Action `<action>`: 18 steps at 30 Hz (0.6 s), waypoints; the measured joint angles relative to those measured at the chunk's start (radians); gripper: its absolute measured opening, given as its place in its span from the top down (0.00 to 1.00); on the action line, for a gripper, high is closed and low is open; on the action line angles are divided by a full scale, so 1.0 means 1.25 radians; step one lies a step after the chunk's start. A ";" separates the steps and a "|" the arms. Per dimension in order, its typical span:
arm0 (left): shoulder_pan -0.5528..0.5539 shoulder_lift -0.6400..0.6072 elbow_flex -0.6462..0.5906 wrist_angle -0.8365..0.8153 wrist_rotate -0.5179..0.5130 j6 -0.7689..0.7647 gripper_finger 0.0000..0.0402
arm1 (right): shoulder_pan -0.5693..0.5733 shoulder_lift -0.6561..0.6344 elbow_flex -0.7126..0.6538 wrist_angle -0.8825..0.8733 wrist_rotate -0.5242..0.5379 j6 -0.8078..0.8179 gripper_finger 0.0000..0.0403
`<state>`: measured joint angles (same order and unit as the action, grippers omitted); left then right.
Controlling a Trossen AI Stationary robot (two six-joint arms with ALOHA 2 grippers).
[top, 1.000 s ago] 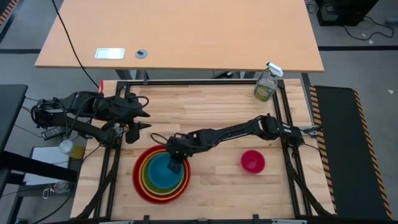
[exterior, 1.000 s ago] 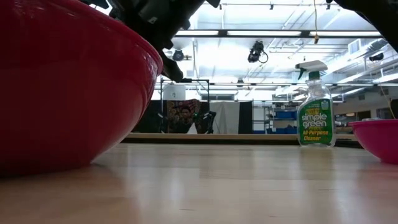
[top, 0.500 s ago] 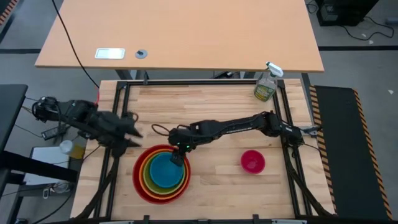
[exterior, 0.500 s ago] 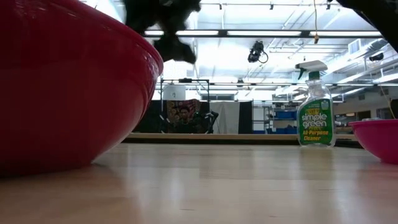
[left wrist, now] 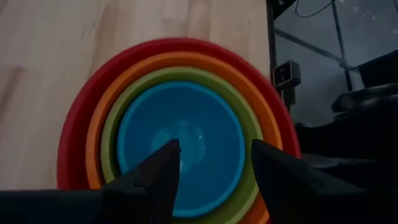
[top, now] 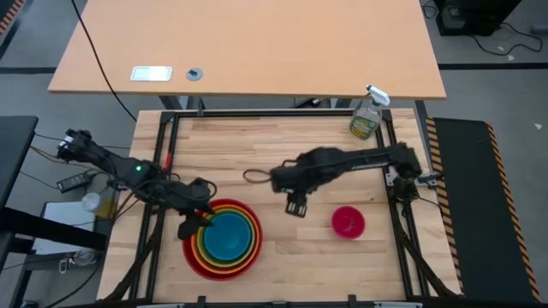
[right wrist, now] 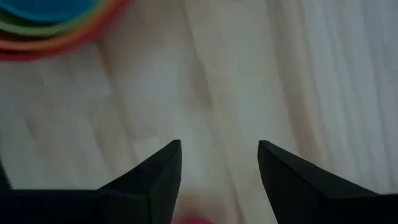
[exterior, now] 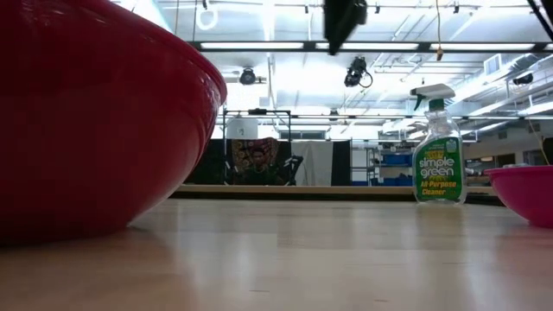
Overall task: Nest bowls inside each other
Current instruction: Stack the red bowl on top of the blue bowl
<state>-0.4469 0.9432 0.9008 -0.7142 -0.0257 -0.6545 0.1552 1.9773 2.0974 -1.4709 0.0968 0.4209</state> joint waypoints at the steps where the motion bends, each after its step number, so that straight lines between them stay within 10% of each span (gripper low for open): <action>1: 0.000 0.005 0.001 0.011 -0.002 0.005 0.50 | -0.004 -0.024 -0.030 0.002 -0.007 -0.007 0.46; 18: 0.000 0.013 0.002 0.028 -0.072 0.004 0.50 | 0.059 -0.504 -0.812 0.272 -0.031 0.017 0.46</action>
<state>-0.4465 0.9600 0.9028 -0.6796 -0.1162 -0.6497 0.2295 1.3467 1.0818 -1.1307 0.0586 0.4423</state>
